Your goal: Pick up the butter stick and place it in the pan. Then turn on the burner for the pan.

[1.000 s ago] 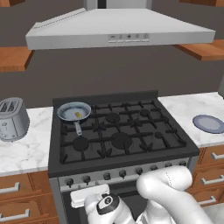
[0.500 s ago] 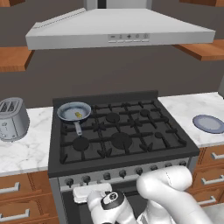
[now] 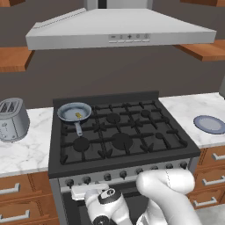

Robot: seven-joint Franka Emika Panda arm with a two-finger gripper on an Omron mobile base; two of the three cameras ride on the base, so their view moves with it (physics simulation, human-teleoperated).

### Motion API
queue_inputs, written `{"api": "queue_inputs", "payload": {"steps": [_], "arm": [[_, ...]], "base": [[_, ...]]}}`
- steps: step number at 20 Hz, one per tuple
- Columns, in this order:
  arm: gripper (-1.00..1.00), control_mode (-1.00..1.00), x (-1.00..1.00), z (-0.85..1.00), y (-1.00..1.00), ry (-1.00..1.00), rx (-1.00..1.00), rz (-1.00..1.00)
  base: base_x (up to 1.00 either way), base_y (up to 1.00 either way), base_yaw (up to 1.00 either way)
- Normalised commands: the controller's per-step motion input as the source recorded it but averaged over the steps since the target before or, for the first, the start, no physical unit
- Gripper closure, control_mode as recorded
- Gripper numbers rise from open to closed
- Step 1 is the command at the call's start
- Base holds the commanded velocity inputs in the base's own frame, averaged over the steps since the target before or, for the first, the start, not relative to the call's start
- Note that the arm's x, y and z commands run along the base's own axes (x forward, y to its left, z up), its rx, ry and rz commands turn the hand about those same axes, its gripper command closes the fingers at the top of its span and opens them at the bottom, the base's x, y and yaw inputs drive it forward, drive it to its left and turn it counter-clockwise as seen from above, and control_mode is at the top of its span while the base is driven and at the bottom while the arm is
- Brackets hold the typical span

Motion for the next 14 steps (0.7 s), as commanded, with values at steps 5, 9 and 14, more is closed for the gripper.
{"api": "queue_inputs", "payload": {"steps": [5,9,14], "arm": [[-1.0,-1.0,0.15,-0.14,0.0,0.06,0.0,0.0],[-1.0,-1.0,0.12,-0.16,0.0,0.04,0.0,0.0],[1.0,-1.0,0.22,-0.23,0.14,0.03,0.0,0.0]], "base": [[0.0,0.0,0.0],[0.0,0.0,0.0],[0.0,0.0,0.0]]}}
